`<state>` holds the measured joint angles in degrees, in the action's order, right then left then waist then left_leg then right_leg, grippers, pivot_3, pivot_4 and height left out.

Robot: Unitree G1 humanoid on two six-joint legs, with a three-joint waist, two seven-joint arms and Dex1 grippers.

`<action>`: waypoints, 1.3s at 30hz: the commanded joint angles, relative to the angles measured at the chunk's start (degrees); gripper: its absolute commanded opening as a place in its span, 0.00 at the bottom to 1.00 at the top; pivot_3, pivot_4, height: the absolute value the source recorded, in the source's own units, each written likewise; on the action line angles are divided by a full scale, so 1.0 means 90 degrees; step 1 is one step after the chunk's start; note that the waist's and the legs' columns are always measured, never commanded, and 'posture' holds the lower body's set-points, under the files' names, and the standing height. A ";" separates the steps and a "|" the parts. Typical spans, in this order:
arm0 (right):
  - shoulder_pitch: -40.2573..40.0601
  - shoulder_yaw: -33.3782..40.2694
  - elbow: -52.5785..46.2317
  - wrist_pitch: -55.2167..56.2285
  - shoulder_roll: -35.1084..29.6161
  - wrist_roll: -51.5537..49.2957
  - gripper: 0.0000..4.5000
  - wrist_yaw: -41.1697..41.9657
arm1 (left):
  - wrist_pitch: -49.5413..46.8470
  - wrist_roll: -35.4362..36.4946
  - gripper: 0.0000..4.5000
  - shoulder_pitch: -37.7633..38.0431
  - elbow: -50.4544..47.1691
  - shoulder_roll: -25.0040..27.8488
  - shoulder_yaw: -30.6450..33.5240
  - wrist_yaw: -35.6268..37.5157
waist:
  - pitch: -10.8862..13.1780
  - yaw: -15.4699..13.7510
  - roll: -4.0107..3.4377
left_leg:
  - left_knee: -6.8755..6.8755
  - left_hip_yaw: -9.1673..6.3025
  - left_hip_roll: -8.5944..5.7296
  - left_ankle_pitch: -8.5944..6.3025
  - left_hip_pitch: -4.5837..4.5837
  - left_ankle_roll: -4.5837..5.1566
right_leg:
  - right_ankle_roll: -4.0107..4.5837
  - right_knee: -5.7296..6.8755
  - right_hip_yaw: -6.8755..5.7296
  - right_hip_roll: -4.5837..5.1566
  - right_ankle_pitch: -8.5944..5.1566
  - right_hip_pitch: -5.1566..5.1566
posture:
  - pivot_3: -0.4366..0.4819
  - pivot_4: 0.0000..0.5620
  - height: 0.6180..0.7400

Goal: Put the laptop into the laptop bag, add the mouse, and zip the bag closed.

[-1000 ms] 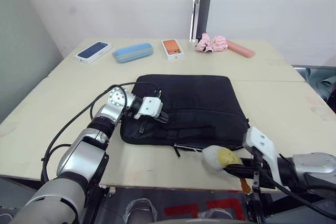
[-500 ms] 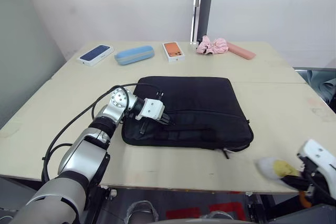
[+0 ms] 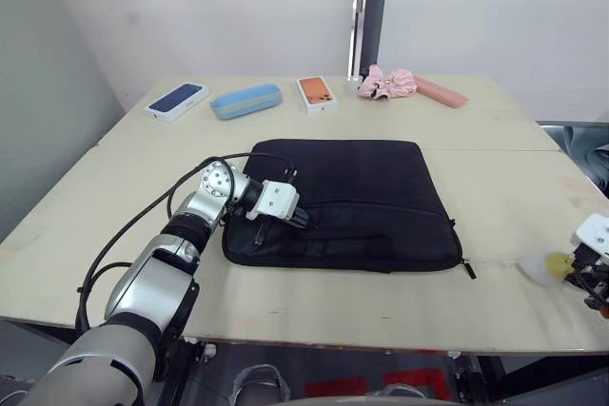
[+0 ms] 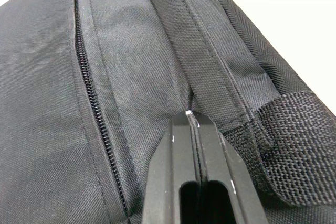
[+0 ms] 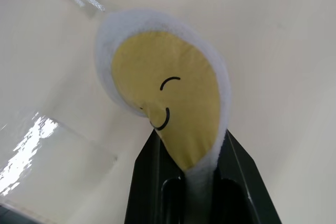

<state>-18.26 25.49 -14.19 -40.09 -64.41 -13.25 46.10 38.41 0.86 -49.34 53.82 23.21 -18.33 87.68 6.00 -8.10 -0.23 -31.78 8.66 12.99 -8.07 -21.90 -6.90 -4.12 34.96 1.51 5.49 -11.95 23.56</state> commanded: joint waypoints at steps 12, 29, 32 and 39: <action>0.3398 -0.2571 0.0281 -0.0749 0.0388 0.1118 0.00 -0.1071 | -0.0520 -0.0427 0.00 0.0453 -0.0185 0.0055 -0.0476 0.0448 | 0.0002 0.0043 -0.0011 | 0.0003 0.0000 -0.0002 -0.0004 -0.0001 -0.0001 | 0.0003 -0.0002 -0.0002 0.0001 -0.0001 0.0002 | 0.48 0.27 1.00; 0.4808 -0.3065 0.1212 -0.0948 0.1464 0.1803 0.00 -0.1941 | -0.0967 -0.0210 0.00 0.0695 -0.0957 0.0220 -0.0619 0.0536 | 0.0000 0.0154 -0.0041 | 0.0003 0.0003 -0.0002 -0.0011 -0.0003 -0.0002 | 0.0008 -0.0002 -0.0002 0.0000 -0.0003 0.0006 | 0.48 0.27 1.00; 0.5153 -0.3028 0.1492 -0.0967 0.1776 0.1834 0.00 -0.2148 | -0.1051 -0.0154 0.00 0.0721 -0.1087 0.0262 -0.0676 0.0536 | -0.0001 0.0198 -0.0043 | 0.0004 0.0004 -0.0002 -0.0011 -0.0003 -0.0002 | 0.0008 -0.0002 -0.0003 0.0001 -0.0003 0.0008 | 0.48 0.27 1.00; 0.5606 -0.2832 0.1764 -0.1286 0.2531 0.1583 0.00 -0.2324 | -0.1179 -0.0101 0.00 0.0809 -0.1282 0.0329 -0.0720 0.0536 | 0.0001 0.0255 -0.0046 | 0.0005 0.0005 0.0001 -0.0012 -0.0004 -0.0004 | 0.0011 -0.0001 -0.0003 -0.0004 -0.0004 0.0011 | 0.48 0.27 1.00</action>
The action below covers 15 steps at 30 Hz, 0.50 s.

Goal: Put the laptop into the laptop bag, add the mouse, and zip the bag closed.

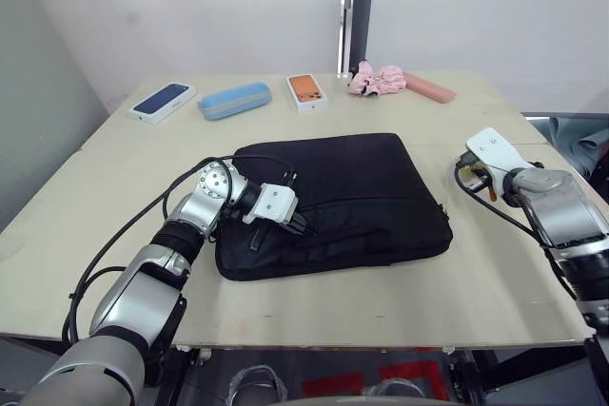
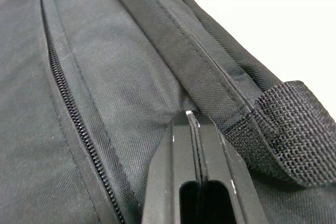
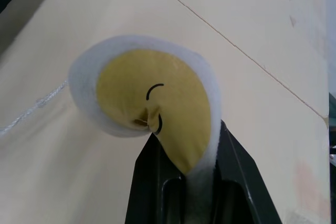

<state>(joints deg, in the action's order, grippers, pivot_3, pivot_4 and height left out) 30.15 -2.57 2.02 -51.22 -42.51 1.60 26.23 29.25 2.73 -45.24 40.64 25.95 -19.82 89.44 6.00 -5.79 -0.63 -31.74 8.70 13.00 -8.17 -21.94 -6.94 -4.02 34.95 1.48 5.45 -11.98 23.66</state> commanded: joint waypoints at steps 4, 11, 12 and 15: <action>0.0487 0.0966 -0.0053 -0.0349 0.0803 -0.0587 0.00 -0.0342 | -0.0187 -0.0315 0.00 0.0398 0.0140 0.0034 -0.0556 0.0340 | 0.0001 0.0014 -0.0002 | 0.0000 0.0000 0.0000 0.0000 0.0000 0.0000 | 0.0000 -0.0002 0.0000 0.0000 0.0000 0.0000 | 0.48 0.27 1.00; 0.0723 0.1394 0.0310 -0.0134 0.1128 -0.0479 0.00 -0.1116 | -0.0186 -0.0295 0.00 0.0505 0.0059 0.0108 -0.0597 0.0340 | -0.0001 0.0006 -0.0006 | 0.0000 0.0003 0.0001 0.0000 -0.0001 -0.0002 | 0.0002 0.0001 0.0001 0.0000 0.0001 0.0005 | 0.48 0.27 1.00; 0.0719 0.1374 0.0300 -0.0127 0.1133 -0.0502 0.00 -0.1108 | -0.0167 -0.0292 0.00 0.0520 0.0067 0.0120 -0.0599 0.0340 | -0.0001 0.0014 -0.0006 | 0.0000 0.0003 0.0001 0.0000 0.0000 -0.0003 | 0.0002 0.0001 0.0001 -0.0001 0.0000 0.0004 | 0.48 0.27 1.00; 0.0504 0.0963 0.0013 -0.0190 0.1099 -0.0563 0.00 -0.0771 | -0.0081 -0.0269 0.00 0.0576 0.0105 0.0166 -0.0608 0.0340 | -0.0001 0.0039 -0.0008 | 0.0006 0.0004 0.0003 0.0000 0.0001 -0.0006 | 0.0003 0.0002 0.0002 -0.0004 0.0000 0.0005 | 0.48 0.27 1.00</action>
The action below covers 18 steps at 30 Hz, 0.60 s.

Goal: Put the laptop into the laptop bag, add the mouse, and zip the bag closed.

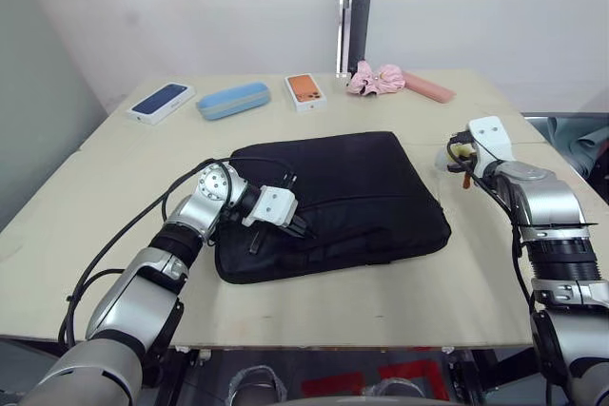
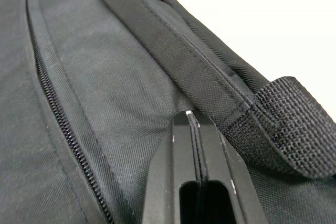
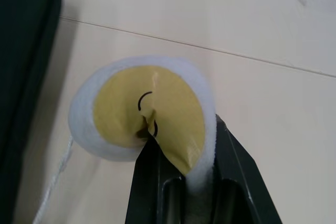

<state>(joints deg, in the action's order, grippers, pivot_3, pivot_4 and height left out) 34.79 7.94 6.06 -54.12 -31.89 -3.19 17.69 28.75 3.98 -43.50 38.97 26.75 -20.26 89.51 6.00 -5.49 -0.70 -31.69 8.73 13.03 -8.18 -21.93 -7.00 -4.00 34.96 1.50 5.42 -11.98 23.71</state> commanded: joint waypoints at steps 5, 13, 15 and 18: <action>-0.0404 -0.0410 -0.0565 -0.0098 -0.0164 -0.0110 0.00 0.0463 | 0.0068 -0.0437 0.00 0.0401 0.0412 0.0043 -0.0493 0.0321 | 0.0000 0.0003 0.0000 | 0.0002 0.0001 0.0004 -0.0001 0.0003 -0.0002 | 0.0001 -0.0001 0.0000 -0.0003 -0.0001 -0.0004 | 0.48 0.27 1.00; -0.0826 -0.0092 -0.0437 -0.0378 -0.0819 -0.0378 0.66 0.0981 | -0.0086 -0.0355 0.00 0.0196 0.0426 0.0045 -0.0340 0.0247 | 0.0000 -0.0016 0.0001 | 0.0002 0.0001 0.0003 -0.0001 0.0002 -0.0002 | 0.0001 -0.0001 0.0000 -0.0002 -0.0001 -0.0003 | 0.48 0.27 1.00; -0.0857 0.0022 -0.0550 -0.0429 -0.1053 -0.0515 0.82 0.1179 | -0.0259 -0.0197 0.00 0.0153 0.0296 0.0068 -0.0222 0.0266 | 0.0002 -0.0016 0.0001 | 0.0002 0.0001 0.0004 -0.0001 0.0002 -0.0002 | 0.0001 -0.0001 0.0001 -0.0002 -0.0001 -0.0003 | 0.48 0.27 1.00; -0.0958 0.0180 -0.0910 -0.0558 -0.1519 -0.0876 0.98 0.1750 | -0.0706 0.0143 0.00 0.0028 0.0023 0.0126 0.0060 0.0268 | 0.0020 -0.0018 0.0002 | 0.0001 0.0003 0.0004 -0.0001 0.0002 -0.0002 | 0.0001 0.0000 0.0002 -0.0002 0.0000 -0.0002 | 0.48 0.27 1.00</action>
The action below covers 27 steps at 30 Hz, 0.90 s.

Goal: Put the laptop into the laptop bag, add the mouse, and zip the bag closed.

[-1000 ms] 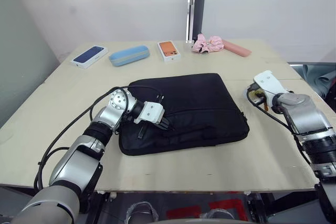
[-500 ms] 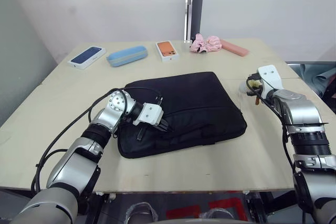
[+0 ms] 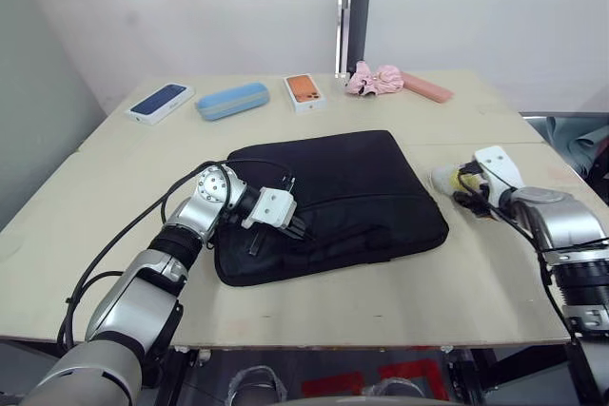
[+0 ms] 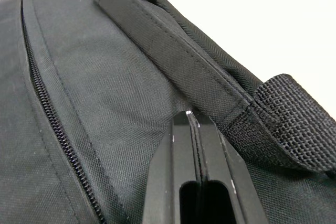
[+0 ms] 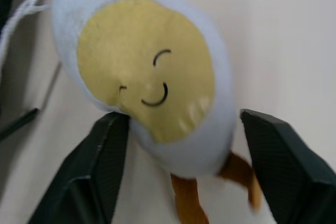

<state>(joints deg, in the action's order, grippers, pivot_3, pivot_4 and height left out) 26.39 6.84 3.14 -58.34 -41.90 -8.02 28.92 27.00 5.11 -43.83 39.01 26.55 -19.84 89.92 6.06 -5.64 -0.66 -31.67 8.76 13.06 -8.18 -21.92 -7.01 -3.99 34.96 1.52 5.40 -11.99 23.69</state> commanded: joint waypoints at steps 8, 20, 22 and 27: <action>-0.0553 0.0922 -0.1551 -0.0316 -0.1547 -0.1304 0.98 0.1741 | -0.1823 0.0789 0.00 0.0021 -0.1175 0.0735 0.0607 0.0191 | 0.0147 -0.0007 0.0020 | -0.0003 0.0004 0.0011 0.0002 -0.0026 0.0003 | 0.0010 0.0006 0.0003 -0.0013 0.0000 0.0038 | 0.48 0.27 1.00; -0.2648 0.3412 -0.1782 0.0787 -0.2594 -0.2227 1.00 0.3965 | -0.4945 0.2476 0.73 0.1002 -0.3046 0.3198 0.2641 -0.0022 | 0.0191 -0.0029 0.0034 | -0.0060 0.0001 0.0028 -0.0005 -0.0140 0.0083 | 0.0040 0.0032 -0.0004 -0.0023 -0.0019 0.0135 | 0.48 0.27 1.00; -0.2717 0.3484 -0.1685 0.0845 -0.2605 -0.2311 1.00 0.4061 | -0.5466 0.2620 0.90 0.1240 -0.3235 0.3605 0.2884 -0.0082 | 0.0191 -0.0018 0.0034 | -0.0070 0.0002 0.0027 -0.0007 -0.0137 0.0083 | 0.0041 0.0040 -0.0001 -0.0020 -0.0019 0.0133 | 0.48 0.27 1.00; -0.2826 0.3543 -0.1389 0.1017 -0.2686 -0.2369 1.00 0.4277 | -0.6832 0.3220 0.99 0.2293 -0.3789 0.4643 0.4022 -0.0031 | 0.0197 -0.0007 0.0038 | -0.0095 0.0004 0.0027 -0.0014 -0.0120 0.0072 | 0.0041 0.0073 0.0004 -0.0016 -0.0020 0.0127 | 0.48 0.27 1.00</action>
<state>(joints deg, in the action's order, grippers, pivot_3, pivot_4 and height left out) 0.82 36.12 -10.15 -50.50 -64.48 -28.84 66.44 -30.23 31.39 -25.83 8.21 64.97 11.43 88.20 7.83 -5.70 -0.32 -32.59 8.79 13.31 -8.40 -23.00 -6.52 -3.61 35.65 1.56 5.26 -12.16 24.82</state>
